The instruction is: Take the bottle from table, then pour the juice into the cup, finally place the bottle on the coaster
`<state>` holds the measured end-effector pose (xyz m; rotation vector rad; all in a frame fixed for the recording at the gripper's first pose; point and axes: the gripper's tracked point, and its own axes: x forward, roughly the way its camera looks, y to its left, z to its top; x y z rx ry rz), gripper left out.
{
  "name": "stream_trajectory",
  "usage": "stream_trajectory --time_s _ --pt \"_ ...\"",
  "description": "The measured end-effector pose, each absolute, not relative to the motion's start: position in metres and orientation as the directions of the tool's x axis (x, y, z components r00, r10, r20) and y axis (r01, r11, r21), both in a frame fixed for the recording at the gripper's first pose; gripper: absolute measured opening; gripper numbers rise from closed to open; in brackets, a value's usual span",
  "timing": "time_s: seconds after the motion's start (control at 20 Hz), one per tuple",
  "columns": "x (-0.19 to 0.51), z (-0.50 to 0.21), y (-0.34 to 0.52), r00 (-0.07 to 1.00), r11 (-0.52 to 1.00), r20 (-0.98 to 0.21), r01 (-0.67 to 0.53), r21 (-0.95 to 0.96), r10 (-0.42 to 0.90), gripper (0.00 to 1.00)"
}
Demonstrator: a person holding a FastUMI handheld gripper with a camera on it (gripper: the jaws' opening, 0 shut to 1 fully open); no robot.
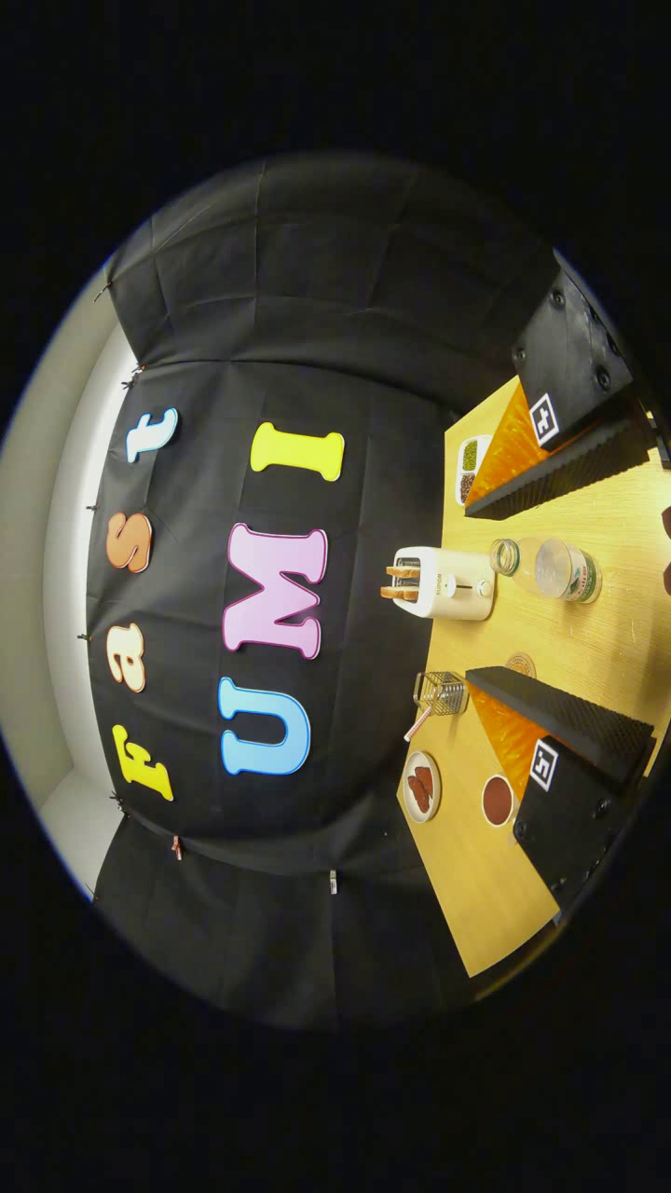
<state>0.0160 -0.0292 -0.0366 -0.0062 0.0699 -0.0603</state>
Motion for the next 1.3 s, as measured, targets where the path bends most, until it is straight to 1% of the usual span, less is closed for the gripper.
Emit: stream_trajectory --time_s 0.65,1.3 --pt "0.053 -0.091 -0.047 0.991 0.998 -0.126 0.052 -0.022 -0.054 0.98" --pt "0.087 -0.160 -0.057 0.976 0.999 -0.216 0.040 -0.003 -0.040 0.98"
